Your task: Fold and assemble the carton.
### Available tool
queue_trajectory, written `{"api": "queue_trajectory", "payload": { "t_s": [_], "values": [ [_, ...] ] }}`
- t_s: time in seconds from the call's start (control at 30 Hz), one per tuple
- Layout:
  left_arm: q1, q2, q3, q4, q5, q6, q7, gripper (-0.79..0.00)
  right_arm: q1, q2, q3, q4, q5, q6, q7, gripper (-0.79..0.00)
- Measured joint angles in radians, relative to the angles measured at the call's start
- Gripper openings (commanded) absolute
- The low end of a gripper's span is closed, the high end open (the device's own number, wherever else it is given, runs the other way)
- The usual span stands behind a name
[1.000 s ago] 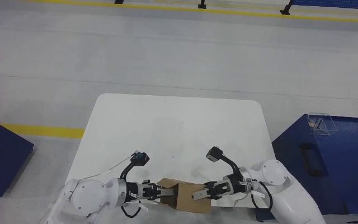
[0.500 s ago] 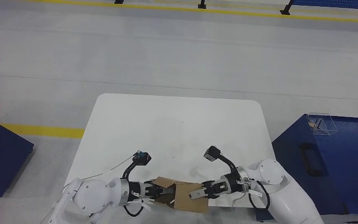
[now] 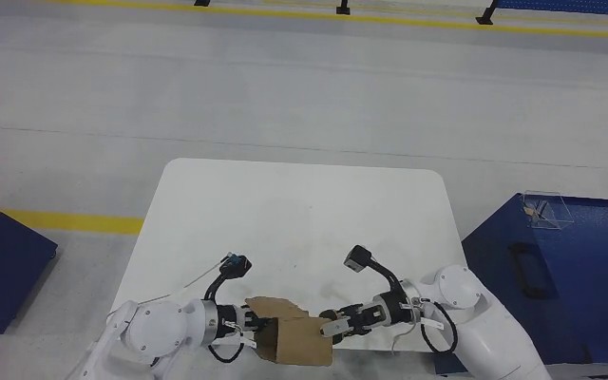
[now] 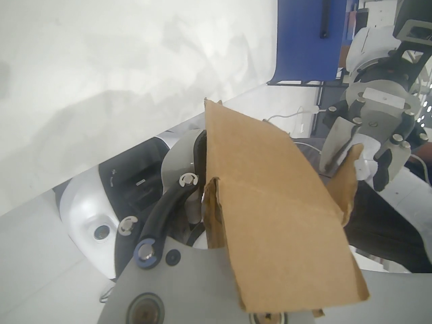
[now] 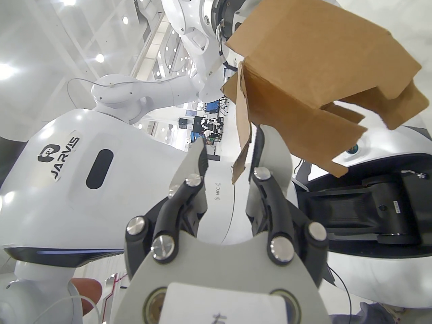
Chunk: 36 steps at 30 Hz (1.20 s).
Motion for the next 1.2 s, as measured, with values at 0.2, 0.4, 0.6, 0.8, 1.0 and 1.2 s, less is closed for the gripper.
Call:
{"api": "queue_trajectory", "payload": {
  "t_s": [0.2, 0.4, 0.6, 0.8, 1.0, 1.2],
  "values": [
    [-0.041, -0.014, -0.012, 0.078, -0.227, 0.167, 0.040, -0.785, -0.038, 0.009, 0.088, -0.031, 0.106, -0.034, -0.041, 0.000],
    [-0.064, -0.022, -0.008, 0.112, -0.332, 0.238, 0.055, -0.785, -0.047, 0.010, 0.103, -0.039, 0.128, -0.033, -0.050, 0.000],
    [-0.051, -0.028, -0.009, 0.127, -0.368, 0.239, 0.076, -0.785, -0.057, 0.009, 0.112, -0.061, 0.140, -0.027, -0.077, 0.000],
    [-0.109, -0.055, 0.014, 0.268, -0.748, 0.279, 0.031, -0.785, -0.101, 0.020, 0.234, -0.073, 0.122, -0.072, -0.206, 0.000],
    [-0.142, -0.069, 0.036, 0.351, -0.918, 0.131, -0.005, -0.785, -0.130, 0.022, 0.235, -0.063, -0.021, -0.049, -0.284, 0.000],
    [-0.139, -0.069, 0.058, 0.360, -0.899, 0.049, 0.004, -0.785, -0.101, 0.009, 0.152, -0.029, -0.140, -0.020, -0.358, 0.000]
  ]
}}
